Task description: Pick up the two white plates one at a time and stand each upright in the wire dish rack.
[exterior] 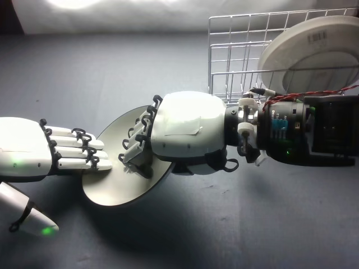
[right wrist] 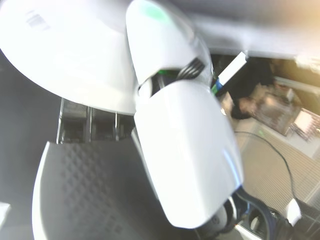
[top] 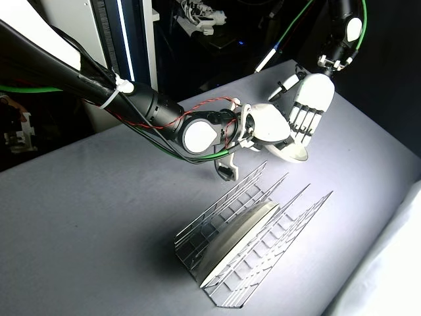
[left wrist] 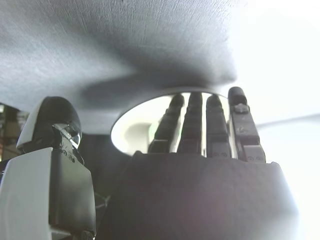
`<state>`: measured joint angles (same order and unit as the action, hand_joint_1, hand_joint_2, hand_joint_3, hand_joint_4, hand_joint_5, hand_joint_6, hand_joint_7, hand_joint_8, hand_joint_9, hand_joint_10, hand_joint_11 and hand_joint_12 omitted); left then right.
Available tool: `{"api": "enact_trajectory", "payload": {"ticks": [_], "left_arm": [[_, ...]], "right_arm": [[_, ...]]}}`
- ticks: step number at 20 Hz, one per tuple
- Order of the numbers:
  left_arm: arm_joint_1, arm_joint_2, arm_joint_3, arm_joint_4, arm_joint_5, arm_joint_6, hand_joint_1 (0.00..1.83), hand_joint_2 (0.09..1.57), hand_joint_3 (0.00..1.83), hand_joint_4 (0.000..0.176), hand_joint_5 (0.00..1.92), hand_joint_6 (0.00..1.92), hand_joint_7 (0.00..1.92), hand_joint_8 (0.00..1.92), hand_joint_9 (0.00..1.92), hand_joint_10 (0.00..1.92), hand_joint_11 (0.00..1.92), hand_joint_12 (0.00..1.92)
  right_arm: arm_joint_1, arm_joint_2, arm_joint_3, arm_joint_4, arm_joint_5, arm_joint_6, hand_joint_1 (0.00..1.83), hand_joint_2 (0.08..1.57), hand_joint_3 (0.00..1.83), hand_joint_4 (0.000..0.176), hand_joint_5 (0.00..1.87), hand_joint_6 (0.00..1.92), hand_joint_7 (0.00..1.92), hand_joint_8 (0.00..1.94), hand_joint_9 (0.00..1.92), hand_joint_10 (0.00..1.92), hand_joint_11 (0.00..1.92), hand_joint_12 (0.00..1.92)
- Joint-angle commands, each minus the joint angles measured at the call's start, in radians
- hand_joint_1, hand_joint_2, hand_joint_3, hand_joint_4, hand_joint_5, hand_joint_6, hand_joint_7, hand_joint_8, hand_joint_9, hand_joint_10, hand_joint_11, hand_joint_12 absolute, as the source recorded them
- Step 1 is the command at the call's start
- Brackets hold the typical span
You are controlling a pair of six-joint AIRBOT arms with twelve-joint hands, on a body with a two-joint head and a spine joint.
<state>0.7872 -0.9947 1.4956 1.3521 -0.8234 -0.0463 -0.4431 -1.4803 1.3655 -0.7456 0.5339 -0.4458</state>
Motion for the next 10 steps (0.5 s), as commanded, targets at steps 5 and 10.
{"api": "enact_trajectory", "payload": {"ticks": [5,10], "left_arm": [[0.002,-0.010,-0.006,0.029,-0.021,-0.012,0.00,1.09,0.00,0.000,0.02,0.01,0.00,0.00,0.00,0.00,0.00,0.00],[-0.084,0.013,-0.001,0.029,-0.034,-0.036,0.00,1.09,0.00,0.000,0.00,0.00,0.00,0.00,0.00,0.00,0.00,0.00]], "right_arm": [[-0.006,-0.001,-0.001,0.014,0.058,0.003,1.49,1.12,0.00,0.000,0.82,1.13,0.90,0.91,0.96,1.04,0.86,1.53],[-0.002,0.025,-0.020,0.014,0.081,0.003,1.48,1.13,0.00,0.000,0.81,1.14,0.87,0.96,0.93,1.08,0.87,1.53]]}}
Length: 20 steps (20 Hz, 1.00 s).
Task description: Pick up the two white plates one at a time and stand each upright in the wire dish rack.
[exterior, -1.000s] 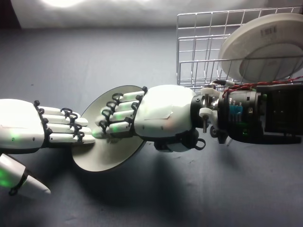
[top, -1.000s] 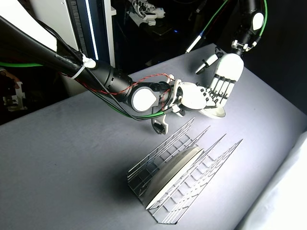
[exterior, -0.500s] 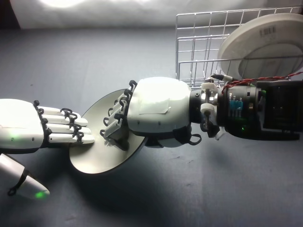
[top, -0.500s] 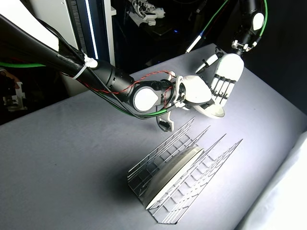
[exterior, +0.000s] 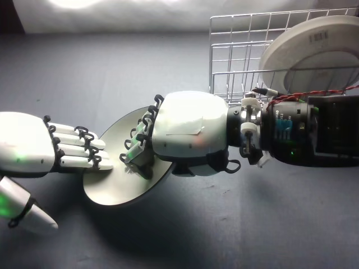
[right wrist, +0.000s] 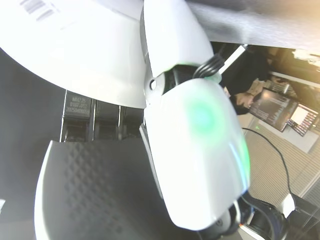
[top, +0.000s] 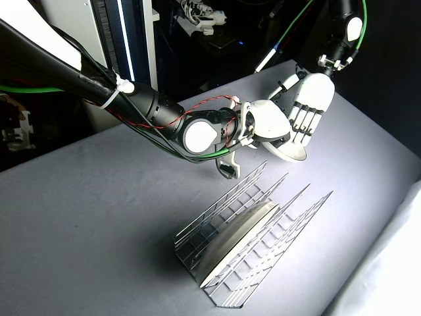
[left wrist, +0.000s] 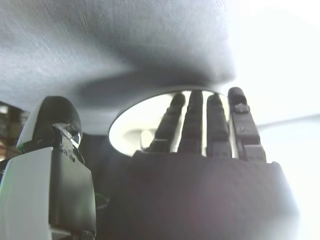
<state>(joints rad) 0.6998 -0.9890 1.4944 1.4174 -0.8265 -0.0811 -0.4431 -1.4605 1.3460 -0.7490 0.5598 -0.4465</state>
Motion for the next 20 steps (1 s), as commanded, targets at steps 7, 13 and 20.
{"api": "enact_trajectory", "payload": {"ticks": [7,13,20], "left_arm": [[-0.178,0.062,0.003,-0.006,-0.043,-0.055,0.00,1.09,0.00,0.000,0.02,0.01,0.00,0.00,0.00,0.00,0.00,0.00],[-0.312,0.120,-0.003,0.065,-0.059,-0.107,0.00,1.07,0.00,0.000,0.00,0.00,0.00,0.00,0.00,0.00,0.00,0.00],[-0.434,0.205,-0.009,0.221,-0.098,-0.238,0.00,1.09,0.00,0.000,0.00,0.00,0.00,0.00,0.00,0.00,0.00,0.00]], "right_arm": [[0.022,0.040,-0.049,0.018,0.076,0.003,1.49,1.13,0.00,0.000,0.80,1.16,0.86,0.98,0.94,1.06,0.89,1.50],[0.064,0.130,-0.179,0.073,0.080,0.004,1.48,1.13,0.00,0.000,0.82,1.14,0.85,1.00,0.91,1.09,0.87,1.52],[0.112,0.240,-0.302,0.160,0.079,0.004,1.49,1.12,0.00,0.000,0.81,1.13,0.89,0.95,0.94,1.05,0.88,1.51]]}}
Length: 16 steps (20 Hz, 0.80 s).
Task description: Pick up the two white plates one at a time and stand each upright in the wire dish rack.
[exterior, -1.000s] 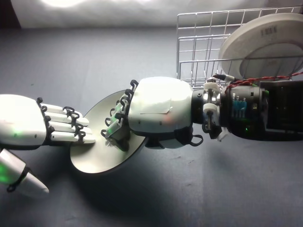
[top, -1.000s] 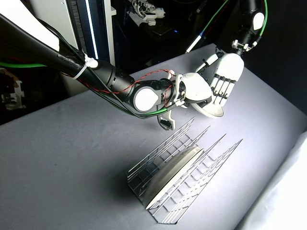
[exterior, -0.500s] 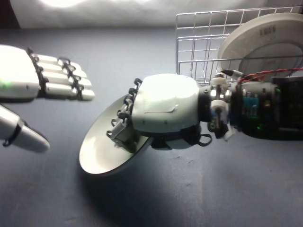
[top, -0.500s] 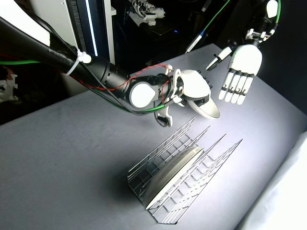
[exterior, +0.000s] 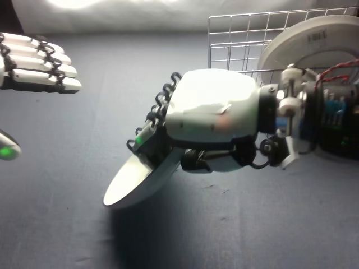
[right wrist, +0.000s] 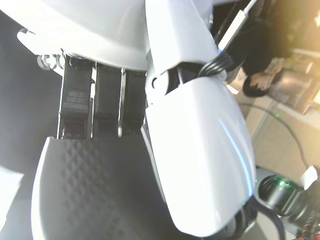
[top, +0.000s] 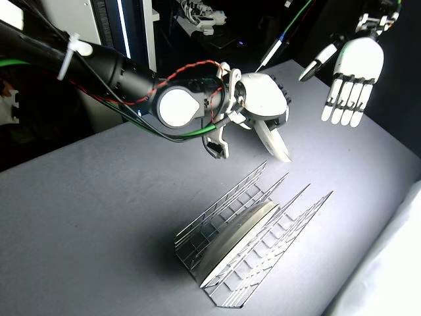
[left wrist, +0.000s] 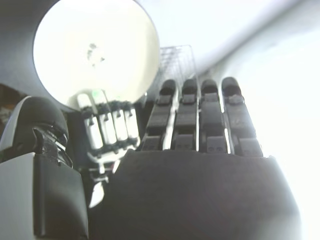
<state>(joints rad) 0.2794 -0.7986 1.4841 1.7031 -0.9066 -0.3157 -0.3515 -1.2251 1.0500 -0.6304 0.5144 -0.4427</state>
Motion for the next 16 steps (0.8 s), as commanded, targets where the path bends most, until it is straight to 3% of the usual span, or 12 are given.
{"api": "enact_trajectory", "payload": {"ticks": [1,4,16], "left_arm": [[-0.024,0.024,-0.001,-0.059,-0.022,-0.006,0.00,1.08,0.00,0.000,0.00,0.00,0.00,0.00,0.00,0.00,0.00,0.00],[-0.051,0.045,-0.001,-0.002,-0.036,-0.018,0.00,1.08,0.00,0.000,0.00,0.00,0.00,0.00,0.00,0.00,0.00,0.00],[-0.061,0.002,0.073,-0.022,-0.044,-0.011,0.00,1.10,0.01,0.000,0.00,0.00,0.00,0.00,0.00,0.00,0.00,0.00]], "right_arm": [[0.024,0.015,-0.015,0.053,0.125,0.000,1.49,1.12,0.00,0.000,0.83,1.11,0.91,0.92,0.95,1.03,0.89,1.50],[0.034,0.050,-0.042,0.073,0.126,0.001,1.49,1.12,0.00,0.000,0.81,1.15,0.89,0.94,0.94,1.04,0.88,1.50],[0.123,0.162,-0.158,0.405,0.128,0.015,1.49,1.12,0.00,0.000,0.80,1.14,0.89,0.95,0.94,1.06,0.88,1.52]]}}
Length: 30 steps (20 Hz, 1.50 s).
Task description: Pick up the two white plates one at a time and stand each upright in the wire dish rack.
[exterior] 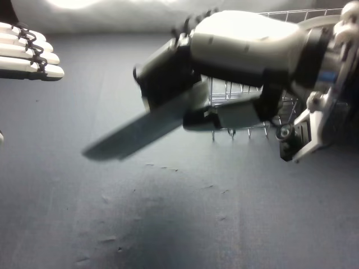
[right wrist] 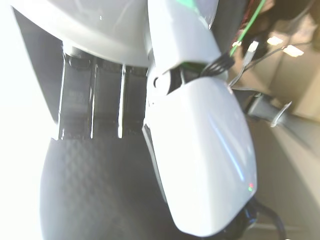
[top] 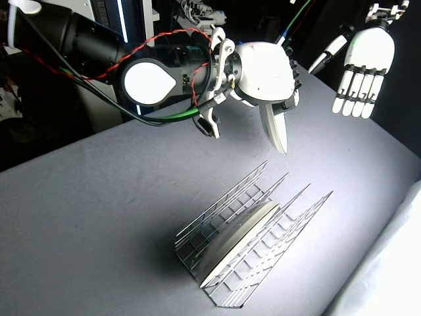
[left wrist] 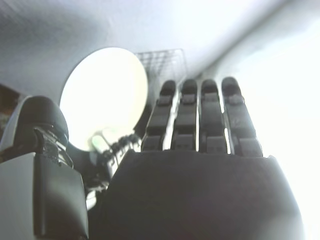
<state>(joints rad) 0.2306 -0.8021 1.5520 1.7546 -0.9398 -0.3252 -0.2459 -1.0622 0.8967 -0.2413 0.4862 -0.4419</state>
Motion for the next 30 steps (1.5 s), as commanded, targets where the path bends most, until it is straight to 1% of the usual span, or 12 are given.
{"api": "enact_trajectory", "payload": {"ticks": [1,2,7,9,15,16,17,21,22,23,27,30], "left_arm": [[-0.012,0.004,0.005,-0.073,-0.012,-0.001,0.00,1.09,0.00,0.000,0.01,0.01,0.00,0.00,0.00,0.00,0.00,0.00],[-0.011,0.003,0.005,-0.073,-0.013,-0.001,0.00,1.09,0.00,0.000,0.00,0.00,0.00,0.00,0.00,0.00,0.00,0.00],[-0.011,0.001,0.004,-0.079,-0.015,0.000,0.00,1.10,0.00,0.000,0.00,0.00,0.00,0.00,0.00,0.00,0.00,0.00],[-0.010,0.001,0.005,-0.079,-0.015,0.008,0.00,1.09,0.00,0.000,0.00,0.00,0.00,0.00,0.00,0.00,0.00,0.00],[-0.006,-0.002,0.007,-0.079,-0.012,0.016,0.00,1.09,0.00,0.000,0.02,0.01,0.00,0.00,0.00,0.00,0.00,0.00],[-0.006,-0.002,0.007,-0.079,-0.012,0.016,0.00,1.09,0.00,0.000,0.00,0.00,0.00,0.00,0.00,0.00,0.00,0.00],[-0.005,-0.002,0.005,-0.079,-0.012,0.016,0.00,1.08,0.00,0.000,0.00,0.00,0.00,0.00,0.00,0.00,0.00,0.00],[-0.005,-0.004,0.003,-0.084,-0.008,0.013,0.00,1.09,0.00,0.000,0.03,0.01,0.00,0.00,0.00,0.00,0.00,0.00],[-0.004,-0.004,0.003,-0.084,-0.008,0.013,0.00,1.10,0.00,0.000,0.02,0.01,0.00,0.00,0.00,0.00,0.00,0.00],[-0.003,-0.005,0.003,-0.084,-0.008,0.013,0.00,1.09,0.00,0.000,0.03,0.01,0.00,0.00,0.00,0.00,0.00,0.00],[-0.001,-0.005,0.002,-0.085,-0.009,0.013,0.00,1.10,0.00,0.000,0.01,0.00,0.00,0.00,0.00,0.00,0.00,0.00],[0.000,-0.005,0.000,-0.085,-0.009,0.013,0.00,1.10,0.00,0.000,0.01,0.00,0.00,0.00,0.00,0.00,0.00,0.00]], "right_arm": [[0.029,0.007,-0.012,0.048,0.153,0.015,1.49,1.12,0.00,0.000,0.81,1.14,0.89,0.95,0.93,1.06,0.87,1.52],[0.038,0.014,-0.018,0.082,0.147,0.016,1.48,1.13,0.00,0.000,0.81,1.16,0.87,0.97,0.91,1.09,0.86,1.53],[0.086,0.047,-0.033,0.256,0.102,0.017,1.48,1.14,0.00,0.000,0.79,1.20,0.86,0.99,0.90,1.09,0.84,1.54],[0.096,0.063,-0.034,0.308,0.086,0.018,1.49,1.13,0.00,0.000,0.82,1.16,0.88,0.96,0.92,1.07,0.85,1.52],[0.116,0.113,-0.033,0.480,0.035,0.021,1.49,1.12,0.00,0.000,0.80,1.15,0.91,0.93,0.94,1.05,0.86,1.53],[0.117,0.119,-0.034,0.497,0.026,0.021,1.49,1.14,0.00,0.000,0.78,1.19,0.87,0.98,0.91,1.10,0.84,1.56],[0.117,0.129,-0.034,0.517,0.014,0.022,1.49,1.13,0.00,0.000,0.79,1.18,0.89,0.95,0.93,1.06,0.85,1.55],[0.105,0.173,-0.034,0.524,-0.023,0.022,1.49,1.11,0.00,0.000,0.83,1.11,0.93,0.90,0.96,1.02,0.87,1.51],[0.101,0.179,-0.033,0.524,-0.024,0.022,1.49,1.13,0.00,0.000,0.80,1.17,0.89,0.96,0.92,1.07,0.85,1.53],[0.096,0.186,-0.033,0.524,-0.024,0.022,1.49,1.13,0.00,0.000,0.80,1.16,0.88,0.97,0.91,1.08,0.84,1.54],[0.069,0.208,-0.020,0.526,-0.045,0.020,1.48,1.13,0.00,0.000,0.81,1.19,0.90,0.95,0.90,1.09,0.84,1.54],[0.039,0.210,0.014,0.526,-0.049,0.019,1.49,1.13,0.00,0.000,0.80,1.19,0.89,0.95,0.90,1.09,0.84,1.54]]}}
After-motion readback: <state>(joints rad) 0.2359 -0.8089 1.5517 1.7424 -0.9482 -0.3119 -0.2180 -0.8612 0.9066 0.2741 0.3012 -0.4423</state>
